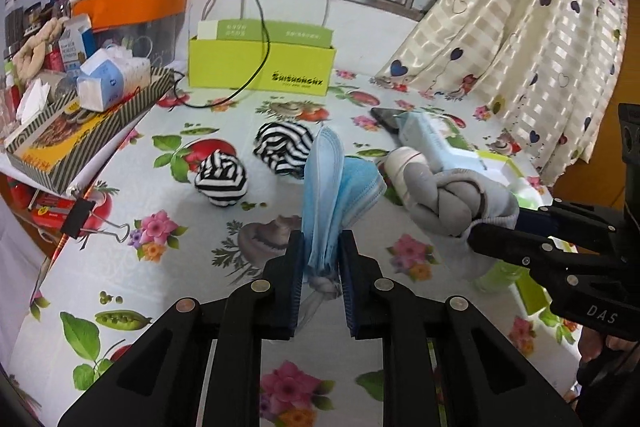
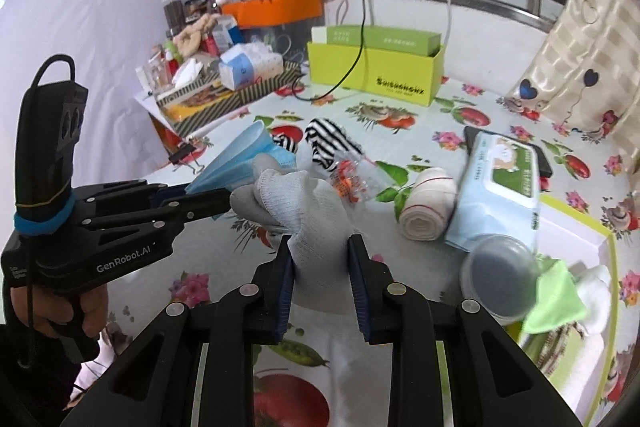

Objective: Organize soft objects
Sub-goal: 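Lift and carry the blue mask and white glove toward the white tray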

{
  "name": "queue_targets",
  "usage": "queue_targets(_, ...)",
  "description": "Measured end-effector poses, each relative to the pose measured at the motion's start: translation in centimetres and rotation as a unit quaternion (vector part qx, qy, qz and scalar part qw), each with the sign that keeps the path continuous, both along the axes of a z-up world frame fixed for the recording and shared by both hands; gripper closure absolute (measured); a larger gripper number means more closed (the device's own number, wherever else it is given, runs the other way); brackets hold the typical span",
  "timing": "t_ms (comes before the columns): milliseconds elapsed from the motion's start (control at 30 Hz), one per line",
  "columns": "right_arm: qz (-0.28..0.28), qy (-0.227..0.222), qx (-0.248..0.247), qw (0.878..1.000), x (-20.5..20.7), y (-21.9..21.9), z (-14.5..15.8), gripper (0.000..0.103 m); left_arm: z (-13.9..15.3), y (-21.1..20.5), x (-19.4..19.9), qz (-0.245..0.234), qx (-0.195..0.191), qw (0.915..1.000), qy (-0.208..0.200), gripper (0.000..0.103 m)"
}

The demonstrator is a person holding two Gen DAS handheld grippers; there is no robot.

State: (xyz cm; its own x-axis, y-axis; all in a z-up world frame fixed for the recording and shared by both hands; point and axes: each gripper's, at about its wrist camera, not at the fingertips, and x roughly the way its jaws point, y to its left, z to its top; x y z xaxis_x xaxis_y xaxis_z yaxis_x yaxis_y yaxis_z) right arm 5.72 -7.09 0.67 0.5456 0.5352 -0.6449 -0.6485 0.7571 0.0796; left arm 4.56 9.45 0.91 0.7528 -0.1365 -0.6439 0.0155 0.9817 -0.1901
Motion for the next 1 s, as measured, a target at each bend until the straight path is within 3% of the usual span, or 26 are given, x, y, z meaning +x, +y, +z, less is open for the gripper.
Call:
queue_targets(467,-0.055,-0.036,0.029,0.997,-2.0,-6.6,2.7,0.078,2.7,-4.6,-0.4,-0.044,0.008,0.9986,-0.029,0.085)
queue_targets(1000,-0.127,-0.051,0.039,0.990,-2.5,-13.6,3.6,0.078,4.7,-9.6,-0.2,-0.093,0.011,0.9942,-0.053,0.085)
